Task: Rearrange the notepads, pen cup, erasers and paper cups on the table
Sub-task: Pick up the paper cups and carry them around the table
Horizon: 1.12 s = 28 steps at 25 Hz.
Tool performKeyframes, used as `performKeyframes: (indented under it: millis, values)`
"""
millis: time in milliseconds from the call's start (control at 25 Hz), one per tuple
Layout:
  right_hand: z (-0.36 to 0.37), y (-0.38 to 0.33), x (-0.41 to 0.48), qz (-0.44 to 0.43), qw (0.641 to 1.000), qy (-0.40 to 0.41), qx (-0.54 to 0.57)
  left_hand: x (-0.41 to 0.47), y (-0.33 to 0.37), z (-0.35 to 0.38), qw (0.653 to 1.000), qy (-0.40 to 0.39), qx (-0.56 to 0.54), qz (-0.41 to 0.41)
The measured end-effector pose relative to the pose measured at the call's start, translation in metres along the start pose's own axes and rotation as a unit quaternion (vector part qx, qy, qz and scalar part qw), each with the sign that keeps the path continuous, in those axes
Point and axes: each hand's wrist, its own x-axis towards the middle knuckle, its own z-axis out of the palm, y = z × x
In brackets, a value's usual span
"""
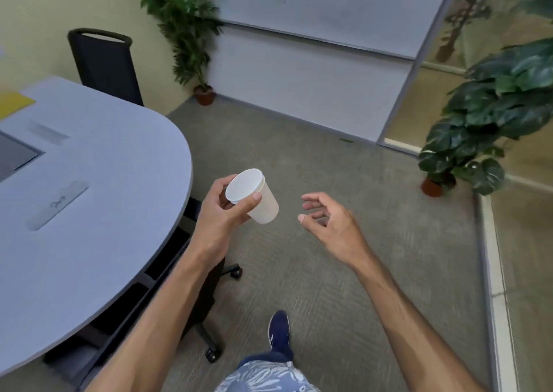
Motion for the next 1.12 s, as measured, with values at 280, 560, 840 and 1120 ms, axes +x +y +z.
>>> performKeyframes:
  millis: [280,560,840,1120]
  values:
    - [0.015,-0.020,0.149,-0.041,0.994,-0.101,0.003,0.106,0.011,-0.019,0.996,0.085,-0.017,0.003]
    - [0.067,-0.044,0.260,-0.120,0.960,-0.255,0.009,0.156,0.020,-0.051,0.980,0.201,-0.009,0.010]
    - [0.110,-0.065,0.349,-0.219,0.875,-0.432,-0.005,0.191,0.029,-0.046,0.935,0.350,-0.049,0.042]
    - [0.133,-0.081,0.386,-0.268,0.804,-0.531,0.016,0.203,0.025,-0.025,0.881,0.459,-0.094,0.057]
